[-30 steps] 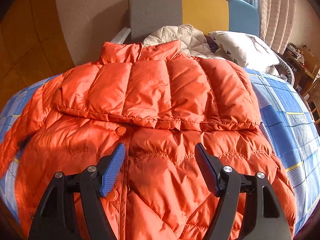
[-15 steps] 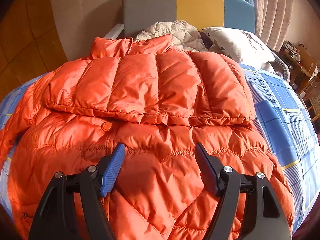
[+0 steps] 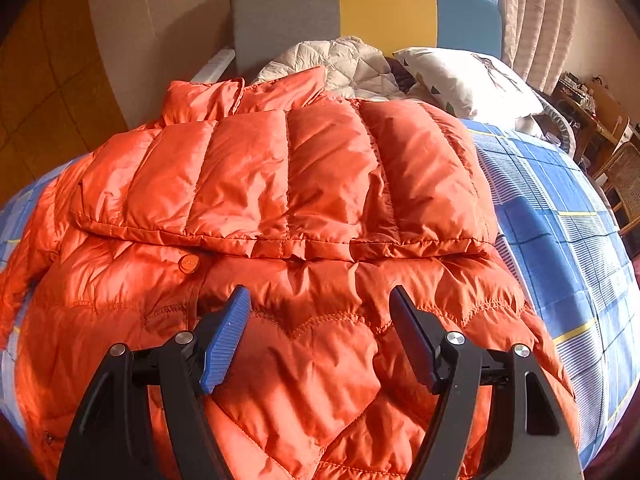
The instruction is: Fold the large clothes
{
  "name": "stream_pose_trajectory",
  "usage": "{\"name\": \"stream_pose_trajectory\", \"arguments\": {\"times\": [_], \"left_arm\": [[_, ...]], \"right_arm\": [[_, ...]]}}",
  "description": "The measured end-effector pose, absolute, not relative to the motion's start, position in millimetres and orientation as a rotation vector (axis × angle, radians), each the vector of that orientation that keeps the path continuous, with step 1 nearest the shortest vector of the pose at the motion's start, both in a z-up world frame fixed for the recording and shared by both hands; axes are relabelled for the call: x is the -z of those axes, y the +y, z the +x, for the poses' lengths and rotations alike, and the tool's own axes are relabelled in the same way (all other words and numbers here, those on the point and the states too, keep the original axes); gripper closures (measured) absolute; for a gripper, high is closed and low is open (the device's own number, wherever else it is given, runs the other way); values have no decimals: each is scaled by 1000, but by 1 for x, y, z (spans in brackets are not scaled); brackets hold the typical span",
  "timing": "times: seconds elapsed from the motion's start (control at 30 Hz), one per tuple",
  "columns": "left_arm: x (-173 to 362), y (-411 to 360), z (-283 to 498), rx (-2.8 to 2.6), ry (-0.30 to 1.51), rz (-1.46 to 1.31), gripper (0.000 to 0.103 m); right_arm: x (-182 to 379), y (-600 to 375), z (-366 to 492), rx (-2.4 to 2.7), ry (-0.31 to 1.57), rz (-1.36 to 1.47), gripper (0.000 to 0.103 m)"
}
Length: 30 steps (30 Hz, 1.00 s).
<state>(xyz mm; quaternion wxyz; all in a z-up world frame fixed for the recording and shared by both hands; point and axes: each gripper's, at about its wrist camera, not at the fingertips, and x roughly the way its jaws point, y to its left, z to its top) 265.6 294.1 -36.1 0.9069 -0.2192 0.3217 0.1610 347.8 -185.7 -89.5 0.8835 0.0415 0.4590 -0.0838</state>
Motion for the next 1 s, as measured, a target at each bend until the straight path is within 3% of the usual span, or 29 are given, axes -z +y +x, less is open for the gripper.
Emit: {"name": "stream_pose_trajectory", "arguments": {"times": [0.53, 1.0], "left_arm": [[-39, 83, 348, 223, 603, -259, 102], [-40, -26, 360, 493, 633, -200, 102]], "right_arm": [[77, -218, 348, 187, 933, 141, 34], [77, -251, 349, 213, 927, 173, 34]]}}
